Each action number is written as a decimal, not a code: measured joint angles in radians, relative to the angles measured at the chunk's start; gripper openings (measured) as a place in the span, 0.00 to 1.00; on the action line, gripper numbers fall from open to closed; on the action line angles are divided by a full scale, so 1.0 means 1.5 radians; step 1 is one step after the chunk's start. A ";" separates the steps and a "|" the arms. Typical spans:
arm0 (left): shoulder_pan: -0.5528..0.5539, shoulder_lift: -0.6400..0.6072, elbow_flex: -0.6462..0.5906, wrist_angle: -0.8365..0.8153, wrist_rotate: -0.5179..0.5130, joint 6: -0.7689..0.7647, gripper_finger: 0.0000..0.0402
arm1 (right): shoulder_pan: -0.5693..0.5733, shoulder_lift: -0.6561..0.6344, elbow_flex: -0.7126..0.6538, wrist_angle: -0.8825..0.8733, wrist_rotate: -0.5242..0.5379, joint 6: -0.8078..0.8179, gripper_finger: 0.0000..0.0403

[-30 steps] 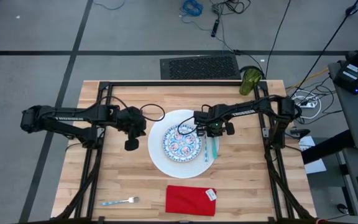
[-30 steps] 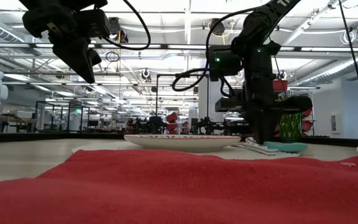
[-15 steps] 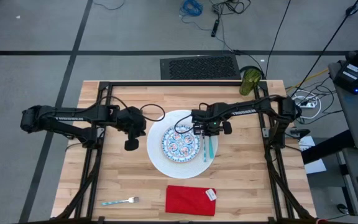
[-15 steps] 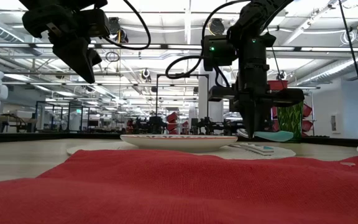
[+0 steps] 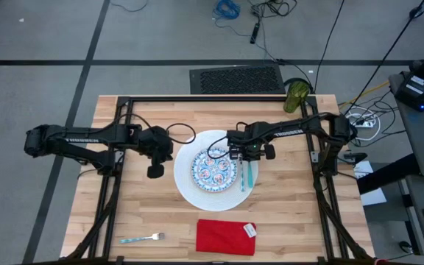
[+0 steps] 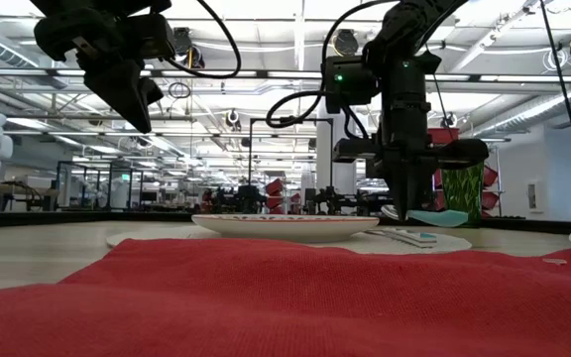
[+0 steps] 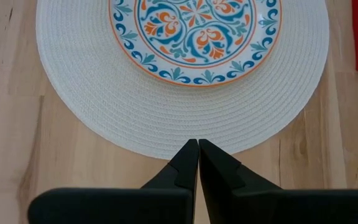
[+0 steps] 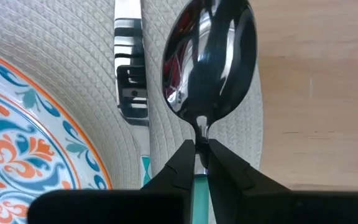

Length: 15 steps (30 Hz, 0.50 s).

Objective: Set table place
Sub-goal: Put the green spoon on the white placemat to the right of the table knife

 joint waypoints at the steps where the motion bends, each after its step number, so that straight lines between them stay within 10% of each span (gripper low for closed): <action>1: 0.000 0.000 0.000 0.000 0.000 0.000 0.00 | 0.001 0.000 0.000 -0.001 -0.002 0.000 0.02; 15: 0.000 0.000 0.000 0.000 0.000 0.000 0.00 | 0.018 0.000 -0.019 0.009 -0.004 0.017 0.02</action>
